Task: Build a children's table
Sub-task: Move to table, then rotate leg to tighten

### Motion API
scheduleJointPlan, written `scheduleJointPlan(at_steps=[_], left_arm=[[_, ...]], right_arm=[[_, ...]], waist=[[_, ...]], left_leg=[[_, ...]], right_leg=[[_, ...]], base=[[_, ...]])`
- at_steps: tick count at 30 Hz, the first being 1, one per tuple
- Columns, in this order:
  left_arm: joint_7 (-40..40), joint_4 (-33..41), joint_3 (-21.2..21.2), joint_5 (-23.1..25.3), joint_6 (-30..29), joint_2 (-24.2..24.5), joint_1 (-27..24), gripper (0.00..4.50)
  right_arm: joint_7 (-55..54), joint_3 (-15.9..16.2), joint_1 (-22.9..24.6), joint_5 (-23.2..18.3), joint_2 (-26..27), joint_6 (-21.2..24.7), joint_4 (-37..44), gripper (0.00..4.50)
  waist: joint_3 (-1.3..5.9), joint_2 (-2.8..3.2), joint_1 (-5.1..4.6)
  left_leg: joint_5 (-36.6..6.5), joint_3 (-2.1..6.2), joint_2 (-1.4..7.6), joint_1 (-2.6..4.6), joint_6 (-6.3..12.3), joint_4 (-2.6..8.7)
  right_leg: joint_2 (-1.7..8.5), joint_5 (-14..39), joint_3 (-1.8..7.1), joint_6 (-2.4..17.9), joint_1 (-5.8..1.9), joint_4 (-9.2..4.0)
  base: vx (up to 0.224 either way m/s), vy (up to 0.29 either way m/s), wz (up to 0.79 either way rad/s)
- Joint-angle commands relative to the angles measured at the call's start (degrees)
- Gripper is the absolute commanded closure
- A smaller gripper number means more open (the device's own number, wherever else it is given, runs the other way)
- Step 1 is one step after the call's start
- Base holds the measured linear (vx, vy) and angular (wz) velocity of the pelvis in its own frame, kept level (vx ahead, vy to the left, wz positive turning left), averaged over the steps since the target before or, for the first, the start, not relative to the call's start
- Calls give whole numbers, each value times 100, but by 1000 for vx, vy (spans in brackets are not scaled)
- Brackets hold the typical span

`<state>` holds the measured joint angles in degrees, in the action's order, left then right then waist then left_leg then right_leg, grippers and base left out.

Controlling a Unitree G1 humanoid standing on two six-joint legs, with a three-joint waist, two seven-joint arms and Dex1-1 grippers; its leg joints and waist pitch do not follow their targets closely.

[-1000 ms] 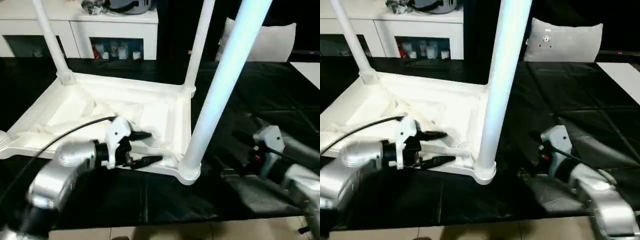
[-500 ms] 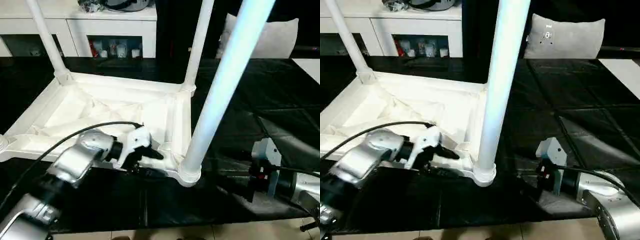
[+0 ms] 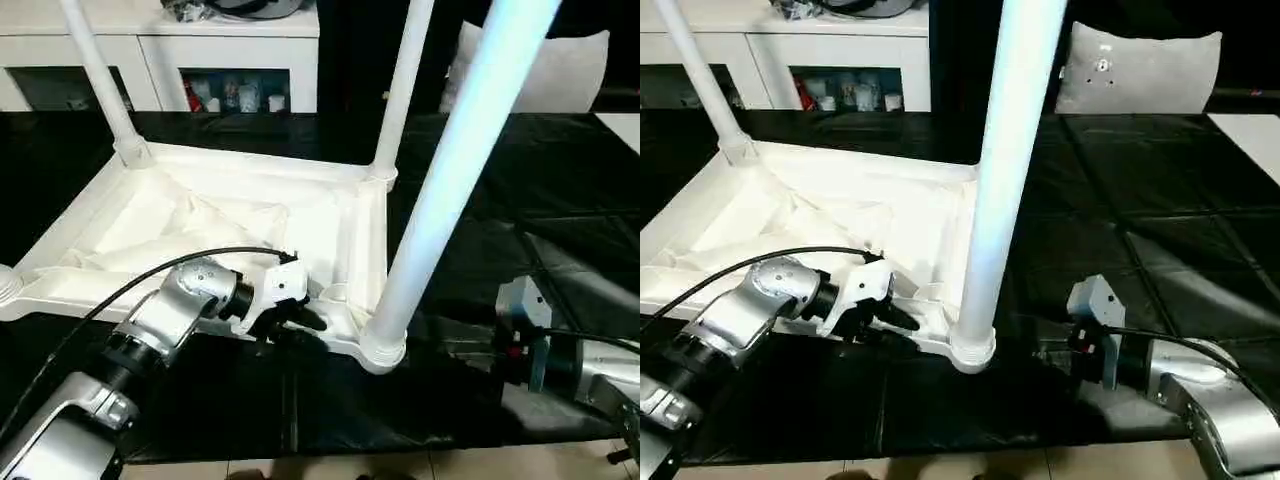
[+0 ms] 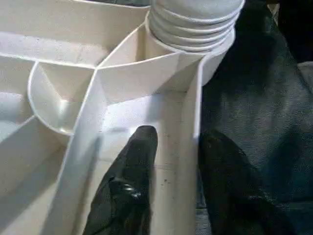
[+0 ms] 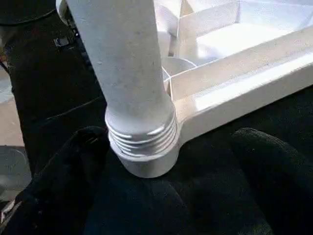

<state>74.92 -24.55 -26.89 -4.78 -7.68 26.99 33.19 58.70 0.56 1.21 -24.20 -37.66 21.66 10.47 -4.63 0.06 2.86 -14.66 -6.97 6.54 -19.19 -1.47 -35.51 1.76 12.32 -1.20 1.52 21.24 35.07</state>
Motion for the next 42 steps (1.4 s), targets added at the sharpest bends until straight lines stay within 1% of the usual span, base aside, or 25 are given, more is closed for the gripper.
scheduleJointPlan(at_steps=[1, 3, 6, 10, 12, 15, 16, 19, 21, 23, 24, 26, 28, 29, 30, 31, 32, 33, 34, 35, 36, 37, 38, 39, 42], left_arm=[[45, -78, -35, 93, 85, -6, 87, 333], [60, -135, -67, 149, 125, 14, 107, 338], [67, -168, -86, 187, 159, 26, 116, 372], [85, -246, -2, 122, 120, -43, 154, 387], [94, -266, 37, 92, 87, -72, 162, 411], [-69, -400, 85, 127, -447, -159, 249, 432], [-144, -462, 79, 174, -505, -180, 277, 443], [-543, -717, 80, 390, -570, -285, 363, 443], [-754, -809, 130, 427, -690, -366, 403, 443], [-1102, -898, 243, 421, -963, -526, 452, 443], [-1308, -902, 344, 360, -1235, -648, 473, 443], [-1525, -882, 449, 295, -1499, -782, 489, 443], [-1553, -861, 460, 296, -1544, -807, 491, 443], [-1494, -775, 446, 282, -1542, -821, 471, 443], [-1372, -650, 399, 272, -1462, -798, 424, 443], [-1198, -497, 326, 269, -1305, -757, 359, 443], [-1080, -399, 276, 271, -1193, -728, 316, 443], [-912, -288, 188, 295, -1082, -664, 268, 443], [-792, -217, 113, 328, -1009, -605, 237, 443], [-688, -155, 42, 360, -951, -549, 210, 443], [-625, -103, -37, 422, -925, -488, 197, 443], [-602, -76, -82, 463, -918, -454, 191, 443], [-578, -89, -150, 568, -672, -390, 198, 443], [-532, -87, -183, 599, -584, -357, 199, 450], [-259, 57, -233, 591, -288, -214, 159, 450]], right_arm=[[-29, 93, -22, 35, 34, -51, 101, 0], [-135, 149, 54, 18, 62, 36, 321, 0], [-196, 146, 111, -28, 50, 130, 516, 0], [-241, -34, 122, -220, -60, 349, 844, 0], [-243, -85, 116, -251, -81, 379, 887, 0], [-496, -325, 77, -164, -54, 335, 906, 0], [-594, -397, 49, -179, -8, 324, 887, 0], [-777, -594, -91, -445, 151, 484, 801, 0], [-833, -586, -179, -408, 183, 461, 718, 0], [-874, -493, -325, -241, 213, 335, 549, 0], [-870, -366, -389, -51, 210, 202, 420, 0], [-887, -183, -477, 222, 216, 16, 224, 0], [-901, -117, -523, 289, 226, -13, 142, 0], [-847, -41, -596, 256, 194, 144, 67, 0], [-758, -10, -649, 210, 161, 226, 13, 0], [-667, 25, -716, 166, 122, 298, -55, 0], [-611, 49, -764, 141, 99, 335, -105, 0], [-467, 112, -865, 137, 57, 324, -210, 0], [-389, 144, -921, 133, 41, 324, -268, 0], [-319, 172, -970, 132, 28, 319, -320, 0], [-210, 221, -1077, 185, 28, 207, -456, 0], [-149, 249, -1142, 225, 32, 121, -547, 0], [70, 312, -1279, 228, 24, 17, -736, 0], [134, 330, -1328, 234, 18, -15, -811, 29], [423, 398, -1548, 243, 12, -170, -1152, 42]], waist=[[289, -20, 21], [279, -17, 29], [269, -12, 40], [242, -13, 35], [237, -15, 43], [233, -24, 54], [243, -38, 52], [248, -38, 51], [268, -36, 19], [272, -37, -2], [286, -53, -20], [289, -53, -34], [307, -69, -69], [315, -69, -62], [321, -74, -70], [328, -61, -63], [336, -79, -71], [362, -57, -46], [368, -60, -54], [374, -47, -33], [380, -38, -33], [376, -32, -15], [373, -27, -1], [380, -26, 5], [391, -36, 42]], left_leg=[[-47, 182, 631, -65, 656, 464], [-118, 185, 642, -58, 633, 480], [-250, 184, 657, -53, 576, 495], [-509, 178, 663, -39, 459, 526], [-522, 169, 657, -35, 437, 525], [-517, 165, 656, -33, 400, 530], [-487, 162, 643, -37, 386, 527], [-421, 169, 638, -54, 407, 521], [-274, 166, 623, -67, 428, 501], [-231, 164, 621, -69, 438, 489], [-172, 155, 609, -87, 428, 478], [-42, 155, 592, -102, 479, 463], [141, 156, 570, -130, 590, 449], [180, 153, 570, -123, 630, 441], [269, 154, 560, -127, 707, 437], [312, 163, 587, -119, 780, 436], [353, 158, 590, -135, 817, 429], [486, 151, 606, -121, 900, 409], [606, 151, 618, -135, 996, 406], [634, 140, 629, -112, 1030, 392], [691, 140, 634, -118, 1097, 385], [696, 130, 649, -102, 1122, 380], [674, 124, 653, -101, 1127, 377], [660, 121, 657, -105, 1134, 375], [669, 101, 682, -100, 1096, 373]], right_leg=[[756, 470, 325, 1664, -291, -395], [756, 571, 330, 1640, -283, -409], [769, 705, 340, 1608, -278, -419], [775, 1096, 361, 1533, -266, -455], [777, 1187, 372, 1506, -254, -467], [781, 1329, 370, 1466, -239, -479], [773, 1366, 368, 1431, -246, -481], [775, 1327, 363, 1415, -253, -482], [766, 1097, 349, 1455, -264, -460], [768, 1008, 342, 1503, -269, -454], [778, 946, 340, 1532, -289, -446], [769, 801, 339, 1575, -304, -447], [754, 561, 329, 1581, -334, -433], [753, 501, 333, 1575, -328, -432], [743, 398, 326, 1592, -333, -421], [753, 315, 324, 1621, -326, -411], [745, 244, 323, 1628, -331, -397], [753, -2, 321, 1661, -313, -360], [746, -218, 308, 1708, -305, -326], [749, -310, 305, 1735, -284, -313], [756, -448, 288, 1794, -276, -285], [765, -461, 281, 1833, -263, -291], [769, -453, 276, 1855, -260, -293], [769, -456, 264, 1894, -268, -285], [784, -510, 242, 1921, -276, -260]], base=[[0, 0, 0], [0, 0, 0], [0, 0, 0], [0, 0, 0], [0, 0, 0], [0, 0, 0], [0, 0, 0], [0, 0, 0], [0, 0, 0], [0, 0, 0], [0, 0, 0], [0, 0, 0], [0, 0, 0], [0, 0, 0], [0, 0, 0], [0, 0, 0], [0, 0, 0], [0, 0, 0], [0, 0, 0], [0, 0, 0], [0, 0, 0], [0, 0, 0], [0, 0, 0], [0, 0, 0], [0, 0, 0]])
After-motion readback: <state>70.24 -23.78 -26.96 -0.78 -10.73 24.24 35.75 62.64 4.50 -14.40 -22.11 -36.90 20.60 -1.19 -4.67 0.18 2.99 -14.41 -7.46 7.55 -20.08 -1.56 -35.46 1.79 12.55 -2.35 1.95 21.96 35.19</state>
